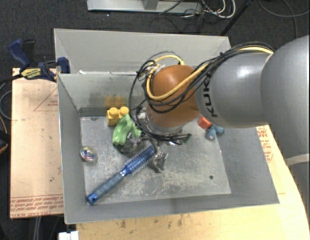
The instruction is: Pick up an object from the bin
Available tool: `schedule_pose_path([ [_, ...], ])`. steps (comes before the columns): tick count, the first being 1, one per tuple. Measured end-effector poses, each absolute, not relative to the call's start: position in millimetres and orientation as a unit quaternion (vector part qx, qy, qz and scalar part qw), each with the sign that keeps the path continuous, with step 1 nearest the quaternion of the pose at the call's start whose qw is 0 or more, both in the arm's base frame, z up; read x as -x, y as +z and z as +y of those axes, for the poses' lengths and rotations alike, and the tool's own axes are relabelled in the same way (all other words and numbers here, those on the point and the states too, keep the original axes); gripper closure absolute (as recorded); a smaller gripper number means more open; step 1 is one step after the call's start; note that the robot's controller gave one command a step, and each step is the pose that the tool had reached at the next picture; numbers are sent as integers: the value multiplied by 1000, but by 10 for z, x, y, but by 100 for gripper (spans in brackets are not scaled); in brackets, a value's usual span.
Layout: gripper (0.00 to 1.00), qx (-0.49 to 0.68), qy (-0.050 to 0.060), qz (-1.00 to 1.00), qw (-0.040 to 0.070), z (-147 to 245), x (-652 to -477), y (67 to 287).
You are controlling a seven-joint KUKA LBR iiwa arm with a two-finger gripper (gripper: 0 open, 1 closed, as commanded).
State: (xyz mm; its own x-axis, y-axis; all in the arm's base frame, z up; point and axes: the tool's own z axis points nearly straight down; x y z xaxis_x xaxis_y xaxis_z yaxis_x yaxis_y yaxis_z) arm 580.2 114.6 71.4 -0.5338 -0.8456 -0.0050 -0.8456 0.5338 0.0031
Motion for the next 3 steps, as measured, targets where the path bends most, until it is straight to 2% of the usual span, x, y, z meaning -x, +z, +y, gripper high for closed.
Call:
schedule_pose_path([
  [1, 100, 483, 0, 876, 8, 1150, -5831, 782],
  [2, 100, 547, -1, 837, 5, 1196, -5926, 1883],
  [3, 100, 693, -1, 721, 3, 1150, -5880, 2498],
])
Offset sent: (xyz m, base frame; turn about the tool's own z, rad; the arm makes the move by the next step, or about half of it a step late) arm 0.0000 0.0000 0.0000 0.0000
